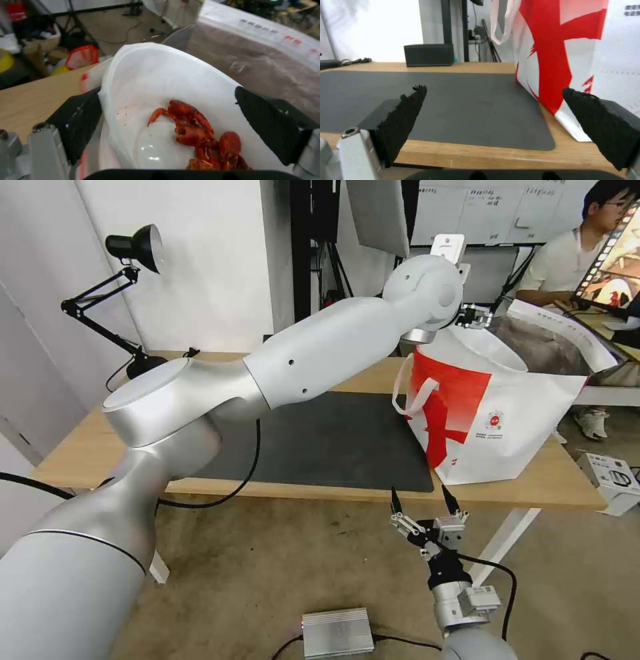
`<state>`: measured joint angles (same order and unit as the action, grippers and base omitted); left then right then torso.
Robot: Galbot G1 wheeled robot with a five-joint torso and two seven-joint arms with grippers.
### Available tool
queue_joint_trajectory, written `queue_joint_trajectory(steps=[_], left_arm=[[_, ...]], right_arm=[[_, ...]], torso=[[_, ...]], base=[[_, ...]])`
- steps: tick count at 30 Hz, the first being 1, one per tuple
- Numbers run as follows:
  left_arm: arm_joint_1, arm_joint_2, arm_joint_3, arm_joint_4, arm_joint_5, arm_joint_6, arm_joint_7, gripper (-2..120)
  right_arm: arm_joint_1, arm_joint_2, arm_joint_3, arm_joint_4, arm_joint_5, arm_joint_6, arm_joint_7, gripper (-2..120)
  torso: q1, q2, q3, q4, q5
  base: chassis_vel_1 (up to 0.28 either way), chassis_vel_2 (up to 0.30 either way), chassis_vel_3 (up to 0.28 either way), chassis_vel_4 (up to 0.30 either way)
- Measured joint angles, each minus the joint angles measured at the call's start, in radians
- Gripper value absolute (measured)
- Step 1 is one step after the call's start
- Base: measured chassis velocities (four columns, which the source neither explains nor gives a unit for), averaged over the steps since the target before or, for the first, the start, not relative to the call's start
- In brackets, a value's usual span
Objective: Pick up the trash from the table and place it into the takeout bag.
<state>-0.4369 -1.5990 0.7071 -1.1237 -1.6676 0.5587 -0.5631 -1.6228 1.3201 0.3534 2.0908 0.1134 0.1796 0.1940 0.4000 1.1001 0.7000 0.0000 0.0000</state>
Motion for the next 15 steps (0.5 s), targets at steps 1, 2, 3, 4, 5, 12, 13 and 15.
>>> queue_joint_trajectory(steps=[1, 2, 3, 4, 5, 12, 13, 15], left_arm=[[0.001, 0.000, 0.004, -0.001, 0.003, -0.014, 0.021, 100], [0.001, 0.000, 0.004, -0.001, 0.003, -0.014, 0.021, 100], [0.004, 0.000, 0.008, -0.001, 0.006, -0.035, 0.039, 100], [0.008, 0.000, 0.010, -0.001, 0.012, -0.052, 0.055, 100], [0.011, 0.000, 0.014, -0.001, 0.020, -0.067, 0.068, 100], [0.019, 0.000, 0.022, 0.011, 0.042, -0.106, 0.080, 100], [0.019, 0.000, 0.024, 0.014, 0.043, -0.112, 0.079, 100], [0.019, 0.000, 0.026, 0.017, 0.045, -0.117, 0.077, 100]], right_arm=[[0.000, 0.000, 0.000, 0.000, 0.000, 0.000, 0.000, 100], [0.000, 0.000, 0.000, 0.000, 0.000, 0.000, 0.000, 100], [0.000, 0.000, 0.000, 0.000, 0.000, 0.000, 0.000, 100], [0.000, 0.000, 0.000, 0.000, 0.000, 0.000, 0.000, 100], [0.000, 0.000, 0.000, 0.000, 0.000, 0.000, 0.000, 100], [0.000, 0.000, 0.000, 0.000, 0.000, 0.000, 0.000, 100], [0.000, 0.000, 0.000, 0.000, 0.000, 0.000, 0.000, 100], [0.000, 0.000, 0.000, 0.000, 0.000, 0.000, 0.000, 100]], torso=[[0.000, 0.000, 0.000, 0.0000, 0.0000], [0.000, 0.000, 0.000, 0.0000, 0.0000], [0.000, 0.000, 0.000, 0.0000, 0.0000], [0.000, 0.000, 0.000, 0.0000, 0.0000], [0.000, 0.000, 0.000, 0.0000, 0.0000], [0.000, 0.000, 0.000, 0.0000, 0.0000], [0.000, 0.000, 0.000, 0.0000, 0.0000], [0.000, 0.000, 0.000, 0.0000, 0.0000]], base=[[0.000, 0.000, 0.000, 0.000], [0.000, 0.000, 0.000, 0.000], [0.000, 0.000, 0.000, 0.000], [0.000, 0.000, 0.000, 0.000], [0.000, 0.000, 0.000, 0.000], [0.000, 0.000, 0.000, 0.000], [0.000, 0.000, 0.000, 0.000], [0.000, 0.000, 0.000, 0.000]])
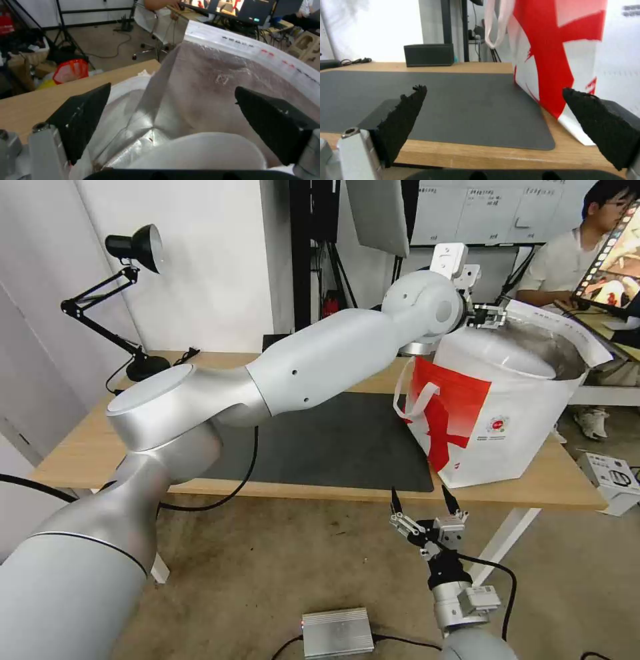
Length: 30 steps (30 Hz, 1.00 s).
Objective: Pick up the trash from the table and place it into the takeout bag.
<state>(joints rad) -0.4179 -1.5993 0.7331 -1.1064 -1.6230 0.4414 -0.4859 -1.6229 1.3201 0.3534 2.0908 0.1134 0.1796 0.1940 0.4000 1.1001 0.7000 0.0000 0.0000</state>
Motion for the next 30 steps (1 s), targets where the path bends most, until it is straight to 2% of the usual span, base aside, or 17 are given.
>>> queue_joint_trajectory(steps=[7, 12, 16, 19, 28, 30], left_arm=[[-0.002, 0.001, -0.011, 0.004, 0.007, -0.003, -0.006, 100], [0.023, 0.003, -0.037, 0.004, 0.055, -0.007, -0.010, 100], [0.062, 0.005, -0.061, 0.003, 0.134, -0.030, -0.005, 100], [0.114, 0.006, -0.071, 0.006, 0.287, -0.091, 0.035, 100], [0.167, 0.007, -0.079, 0.023, 0.433, -0.164, 0.067, 100], [0.178, 0.010, -0.079, 0.034, 0.498, -0.185, 0.086, 100]], right_arm=[[0.000, 0.000, 0.000, 0.000, 0.000, 0.000, 0.000, 100], [0.000, 0.000, 0.000, 0.000, 0.000, 0.000, 0.000, 100], [0.000, 0.000, 0.000, 0.000, 0.000, 0.000, 0.000, 100], [0.000, 0.000, 0.000, 0.000, 0.000, 0.000, 0.000, 100], [0.000, 0.000, 0.000, 0.000, 0.000, 0.000, 0.000, 100], [0.000, 0.000, 0.000, 0.000, 0.000, 0.000, 0.000, 100]], torso=[[0.000, 0.000, 0.000, 0.0000, 0.0000], [0.000, 0.000, 0.000, 0.0000, 0.0000], [0.000, 0.000, 0.000, 0.0000, -0.0001], [0.000, 0.000, 0.000, 0.0000, 0.0000], [0.000, 0.000, 0.000, 0.0000, -0.0001], [0.000, 0.000, 0.000, -0.0001, 0.0000]], base=[[0.000, 0.000, 0.000, 0.000], [0.000, 0.000, 0.000, 0.000], [0.000, 0.000, 0.000, 0.000], [0.000, 0.000, 0.000, 0.000], [0.000, 0.000, 0.000, 0.000], [0.000, 0.000, 0.000, 0.000]])
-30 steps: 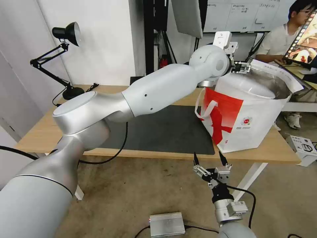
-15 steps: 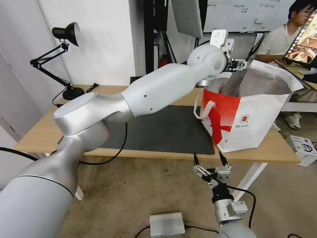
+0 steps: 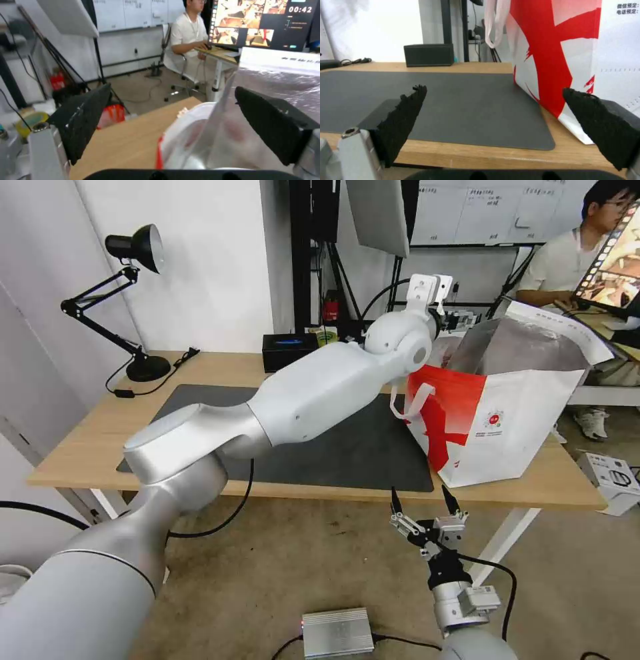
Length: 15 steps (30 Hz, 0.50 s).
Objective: Pick up the trash from the table and place it into the takeout bag.
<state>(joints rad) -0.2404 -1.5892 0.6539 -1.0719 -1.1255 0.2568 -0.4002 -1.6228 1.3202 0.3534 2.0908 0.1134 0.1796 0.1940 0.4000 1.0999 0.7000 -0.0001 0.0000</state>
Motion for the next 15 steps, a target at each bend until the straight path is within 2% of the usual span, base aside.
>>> queue_joint_trajectory(steps=[7, 15], left_arm=[[0.013, 0.025, -0.005, 0.002, 0.059, -0.042, 0.024, 100], [0.073, 0.116, -0.018, -0.046, 0.158, -0.088, 0.044, 100]], right_arm=[[0.000, 0.000, 0.000, 0.000, 0.000, 0.000, 0.000, 100], [0.000, 0.000, 0.000, 0.000, 0.000, 0.000, 0.000, 100]], torso=[[0.000, 0.000, 0.000, 0.0001, 0.0000], [0.000, 0.000, 0.000, 0.0003, -0.0002]], base=[[0.000, 0.000, 0.000, 0.000], [0.000, 0.000, 0.000, 0.000]])
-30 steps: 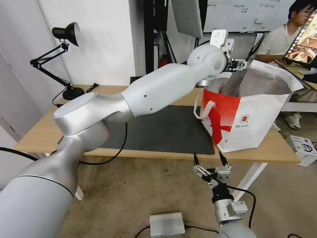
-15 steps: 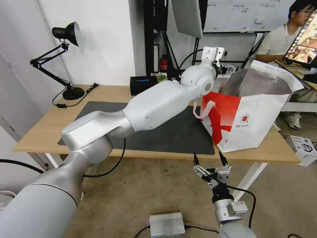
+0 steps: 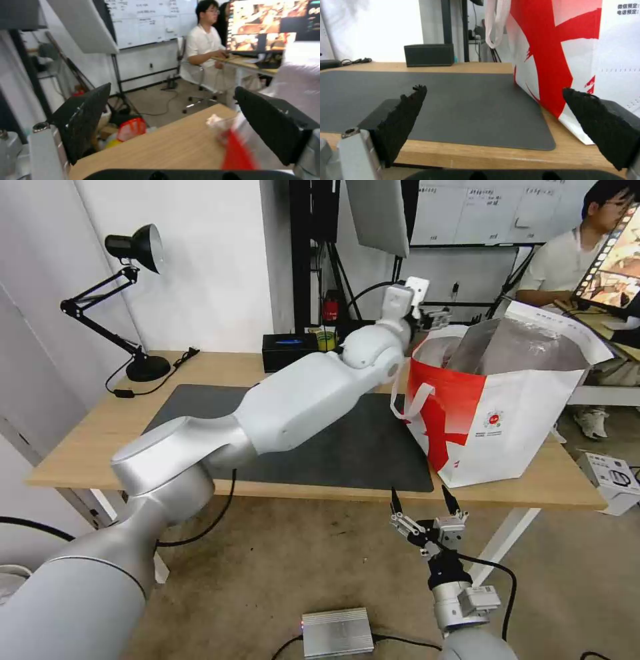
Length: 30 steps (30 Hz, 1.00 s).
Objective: Pick up the trash from the table and place it into the takeout bag.
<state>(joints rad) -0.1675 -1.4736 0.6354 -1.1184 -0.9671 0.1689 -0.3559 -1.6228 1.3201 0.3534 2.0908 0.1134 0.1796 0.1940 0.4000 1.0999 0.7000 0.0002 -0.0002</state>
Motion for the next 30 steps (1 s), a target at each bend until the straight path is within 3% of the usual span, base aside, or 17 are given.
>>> queue_joint_trajectory(steps=[7, 18, 21, 30], left_arm=[[0.070, 0.048, -0.023, -0.018, 0.099, -0.062, 0.029, 100], [0.115, 0.114, -0.056, -0.023, 0.139, -0.115, 0.067, 100], [0.140, 0.176, -0.060, -0.050, 0.139, -0.130, 0.114, 100], [0.245, 0.298, -0.107, -0.167, 0.127, -0.130, 0.149, 100]], right_arm=[[0.000, 0.000, 0.000, 0.000, 0.000, 0.000, 0.000, 100], [0.000, 0.000, 0.000, 0.000, 0.000, 0.000, 0.000, 100], [0.000, 0.000, 0.000, 0.000, 0.000, 0.000, 0.000, 100], [0.000, 0.000, 0.000, 0.000, 0.000, 0.000, 0.000, 100]], torso=[[0.000, 0.000, 0.000, -0.0003, 0.0000], [0.000, 0.000, 0.000, -0.0003, 0.0001], [0.000, 0.000, 0.000, -0.0002, 0.0000], [0.000, 0.000, 0.000, -0.0001, -0.0001]], base=[[0.000, 0.000, 0.000, 0.000], [0.000, 0.000, 0.000, 0.000], [0.000, 0.000, 0.000, 0.000], [0.000, 0.000, 0.000, 0.000]])
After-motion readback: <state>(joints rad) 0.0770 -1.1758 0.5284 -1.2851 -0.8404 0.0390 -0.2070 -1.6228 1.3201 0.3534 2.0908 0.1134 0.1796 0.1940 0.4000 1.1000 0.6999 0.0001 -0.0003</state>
